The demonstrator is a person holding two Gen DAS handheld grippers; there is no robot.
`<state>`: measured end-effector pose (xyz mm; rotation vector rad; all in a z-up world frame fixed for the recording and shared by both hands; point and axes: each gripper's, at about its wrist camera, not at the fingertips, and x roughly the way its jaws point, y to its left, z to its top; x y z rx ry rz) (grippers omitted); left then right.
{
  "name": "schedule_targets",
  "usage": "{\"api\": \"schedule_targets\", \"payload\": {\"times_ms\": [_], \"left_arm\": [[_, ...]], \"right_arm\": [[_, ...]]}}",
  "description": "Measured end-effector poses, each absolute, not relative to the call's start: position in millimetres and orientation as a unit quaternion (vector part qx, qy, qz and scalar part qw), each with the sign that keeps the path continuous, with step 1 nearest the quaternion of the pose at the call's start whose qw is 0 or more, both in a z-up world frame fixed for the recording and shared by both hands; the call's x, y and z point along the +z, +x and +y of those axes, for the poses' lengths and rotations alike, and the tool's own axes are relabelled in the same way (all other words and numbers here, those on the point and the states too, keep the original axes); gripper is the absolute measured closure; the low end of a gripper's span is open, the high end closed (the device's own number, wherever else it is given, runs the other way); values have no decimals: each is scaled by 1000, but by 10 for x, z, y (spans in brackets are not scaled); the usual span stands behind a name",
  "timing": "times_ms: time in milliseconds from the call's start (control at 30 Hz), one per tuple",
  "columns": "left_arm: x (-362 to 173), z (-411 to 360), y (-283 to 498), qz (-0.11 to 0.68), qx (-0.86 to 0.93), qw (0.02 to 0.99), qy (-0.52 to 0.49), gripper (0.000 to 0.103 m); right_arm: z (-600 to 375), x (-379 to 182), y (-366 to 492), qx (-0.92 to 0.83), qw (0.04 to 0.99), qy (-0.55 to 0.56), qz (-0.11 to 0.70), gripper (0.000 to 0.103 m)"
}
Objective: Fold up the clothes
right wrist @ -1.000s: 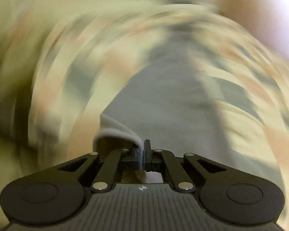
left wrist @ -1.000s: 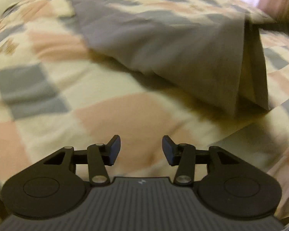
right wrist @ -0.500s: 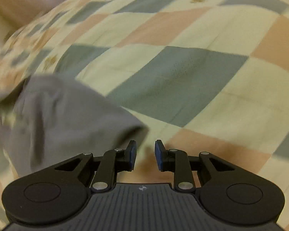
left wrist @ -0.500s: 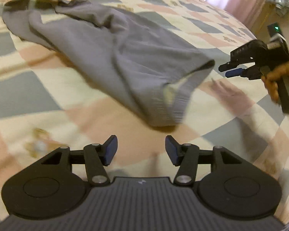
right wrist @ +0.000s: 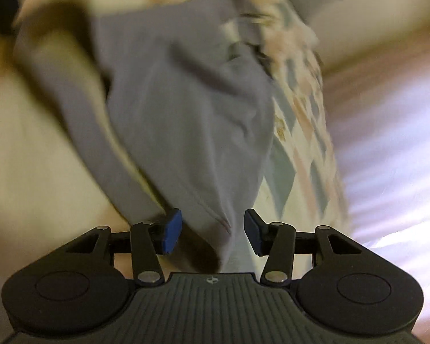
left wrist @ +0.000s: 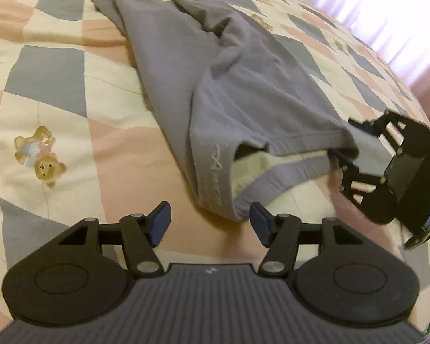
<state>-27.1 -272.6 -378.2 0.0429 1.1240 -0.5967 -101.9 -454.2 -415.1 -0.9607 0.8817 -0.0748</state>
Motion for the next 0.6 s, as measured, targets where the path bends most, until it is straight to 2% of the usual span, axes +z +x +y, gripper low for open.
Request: {"api": "schedule_targets", "payload": {"times_ms": [100,133,167,200,233,267,367,467,567,600], "left_arm": [[-3767,-2821,-227,523,-262,811,19,47],[-3786,-2855,-226,526,-253,811,27,51],[-3824,-2908,-210,534,-244,809,35,66],[-3862,-2961,-195,541,-234,807,43,76],[-3898,-3007,-186,547,-232,803,48,97],[-3906,-3074,-193,547,-236,801,62,100],[-3724,-3347,-435,469,-285,819,166,101],[-3636,-3677,-843,385,-345,801,300,99],[-3879,-3751,-979,409,-353,764,354,88],[-3964,-3750,-1005,421,-353,750,368,87]], "right_arm": [[-4613,-4389,-986,-10,747,-522,411,63],[-4635,-4414,-1000,-4,741,-536,405,71],[-4682,-4393,-1000,0,750,-526,402,89],[-4756,-4272,-997,-13,776,-487,400,96],[-4832,-4144,-995,-28,802,-445,397,101],[-4908,-4015,-992,-43,826,-401,393,103],[-5343,-3584,-1029,-137,881,-254,375,103],[-5753,-3413,-1219,-183,895,-143,381,103],[-5976,-3705,-1284,-168,862,-111,465,102],[-6055,-3857,-1239,-159,851,-98,491,101]]}}
